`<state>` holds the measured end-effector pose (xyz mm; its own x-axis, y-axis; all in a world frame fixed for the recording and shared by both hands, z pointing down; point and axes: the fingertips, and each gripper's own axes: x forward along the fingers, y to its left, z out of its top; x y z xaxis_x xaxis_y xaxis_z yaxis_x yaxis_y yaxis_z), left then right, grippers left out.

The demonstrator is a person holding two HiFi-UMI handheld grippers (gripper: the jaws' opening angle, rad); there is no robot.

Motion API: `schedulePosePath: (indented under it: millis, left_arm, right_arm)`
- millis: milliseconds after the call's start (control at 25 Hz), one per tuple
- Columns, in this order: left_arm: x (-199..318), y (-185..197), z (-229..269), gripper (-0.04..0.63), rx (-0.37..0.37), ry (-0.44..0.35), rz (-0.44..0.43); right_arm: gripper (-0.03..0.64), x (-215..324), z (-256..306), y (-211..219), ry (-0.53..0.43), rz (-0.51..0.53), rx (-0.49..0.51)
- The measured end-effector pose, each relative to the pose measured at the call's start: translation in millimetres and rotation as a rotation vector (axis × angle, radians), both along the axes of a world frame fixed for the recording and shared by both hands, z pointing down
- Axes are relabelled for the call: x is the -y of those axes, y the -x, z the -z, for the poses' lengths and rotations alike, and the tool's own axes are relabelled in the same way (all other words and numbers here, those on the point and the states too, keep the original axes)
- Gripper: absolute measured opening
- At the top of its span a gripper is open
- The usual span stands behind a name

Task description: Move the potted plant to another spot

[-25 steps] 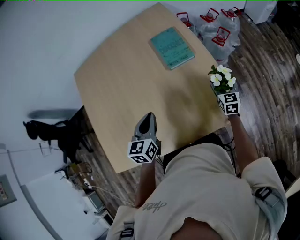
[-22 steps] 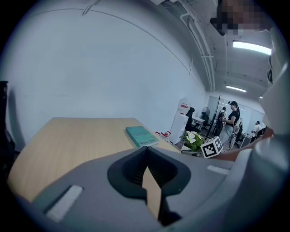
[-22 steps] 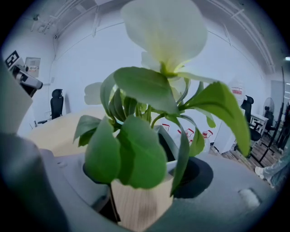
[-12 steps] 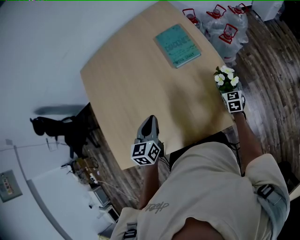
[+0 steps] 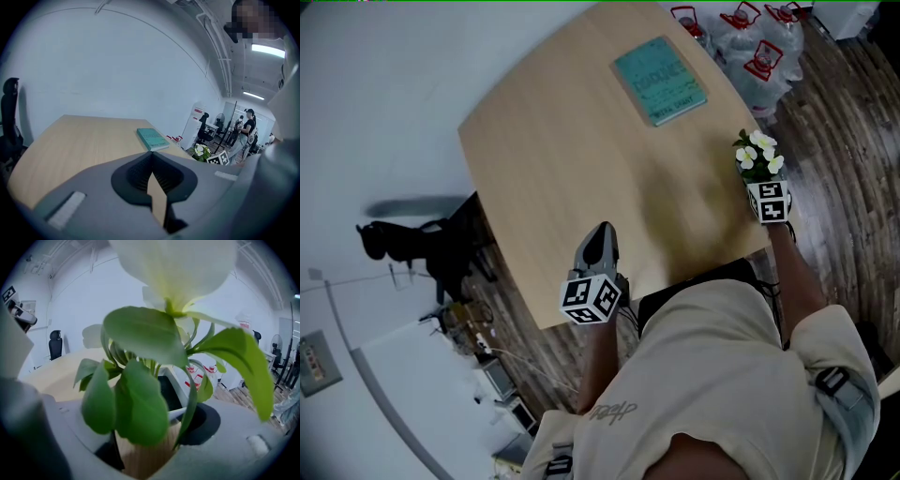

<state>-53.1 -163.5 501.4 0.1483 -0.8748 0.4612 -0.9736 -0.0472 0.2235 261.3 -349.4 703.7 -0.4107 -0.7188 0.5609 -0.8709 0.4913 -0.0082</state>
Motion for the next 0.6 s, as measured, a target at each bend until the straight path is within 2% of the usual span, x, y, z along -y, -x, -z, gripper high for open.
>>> schedulePosePath:
  millis: [200, 320, 600]
  left_arm:
    - [1.6, -1.2, -0.5, 0.018, 0.002, 0.003, 0.0]
    - [2.7, -3.9, -2.3, 0.018, 0.001, 0.006, 0.001]
    - [3.6, -7.2, -5.9, 0.018, -0.002, 0.025, -0.005]
  right_arm:
    - [0.35, -1.0, -3.4, 0.5, 0.008, 0.009, -0.001]
    - [0.391, -1.2, -5.9, 0.2, 0.011, 0.018, -0.008]
    - [0.407, -10.7, -5.0, -1.9, 0.016, 0.02, -0.044]
